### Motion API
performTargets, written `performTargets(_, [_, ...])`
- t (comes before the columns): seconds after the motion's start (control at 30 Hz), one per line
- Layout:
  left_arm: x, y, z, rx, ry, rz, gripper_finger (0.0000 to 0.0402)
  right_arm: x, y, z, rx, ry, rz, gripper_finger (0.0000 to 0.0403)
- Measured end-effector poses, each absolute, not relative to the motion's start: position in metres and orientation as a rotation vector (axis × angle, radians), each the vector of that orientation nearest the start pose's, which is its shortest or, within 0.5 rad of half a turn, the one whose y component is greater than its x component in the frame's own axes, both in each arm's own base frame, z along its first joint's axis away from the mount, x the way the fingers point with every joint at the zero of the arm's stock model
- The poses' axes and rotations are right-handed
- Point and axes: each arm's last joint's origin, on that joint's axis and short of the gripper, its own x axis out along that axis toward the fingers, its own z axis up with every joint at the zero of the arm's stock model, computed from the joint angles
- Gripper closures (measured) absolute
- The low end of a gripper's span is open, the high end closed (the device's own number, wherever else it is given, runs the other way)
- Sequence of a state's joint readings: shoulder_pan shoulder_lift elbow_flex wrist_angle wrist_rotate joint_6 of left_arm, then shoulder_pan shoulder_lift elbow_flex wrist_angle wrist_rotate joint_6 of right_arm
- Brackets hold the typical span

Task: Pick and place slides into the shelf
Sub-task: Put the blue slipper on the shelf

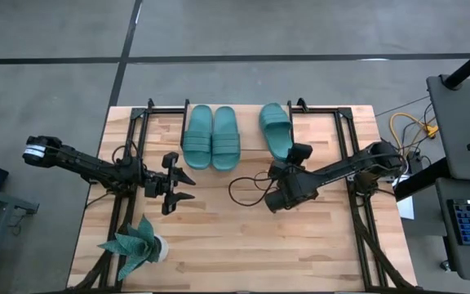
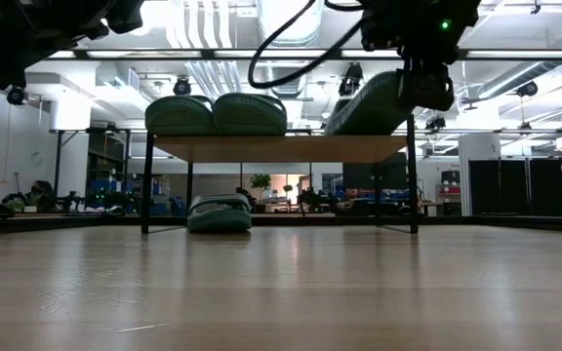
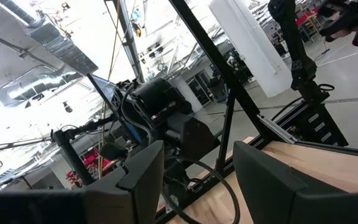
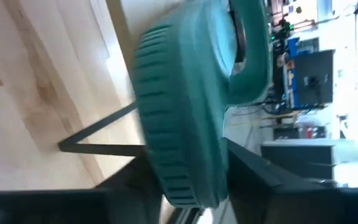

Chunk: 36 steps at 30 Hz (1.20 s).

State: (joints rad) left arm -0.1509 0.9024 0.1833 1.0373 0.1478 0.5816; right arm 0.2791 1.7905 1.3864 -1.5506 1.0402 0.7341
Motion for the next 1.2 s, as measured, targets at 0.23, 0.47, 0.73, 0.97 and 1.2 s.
performTargets(0.23, [0.169, -0.030, 0.225, 0.572, -0.396, -0.195, 0.0224, 0.296, 0.059, 0.251, -0.543, 1.197, -0.964, 0.0197])
performTargets(0.47, [0.169, -0.030, 0.225, 0.572, -0.396, -0.195, 0.0224, 0.301, 0.063, 0.263, -0.434, 1.206, -0.930, 0.0184])
performTargets(0.73, [0.169, -0.030, 0.225, 0.572, -0.396, -0.195, 0.0224, 0.303, 0.065, 0.269, -0.336, 1.251, -0.882, 0.0182])
performTargets(0.97, [0.169, -0.030, 0.225, 0.571, -0.396, -0.195, 0.0224, 0.304, 0.068, 0.272, -0.267, 1.316, -0.811, 0.0182])
performTargets(1.2, [0.169, -0.030, 0.225, 0.572, -0.395, -0.195, 0.0224, 0.307, 0.072, 0.279, -0.226, 1.372, -0.705, 0.0182])
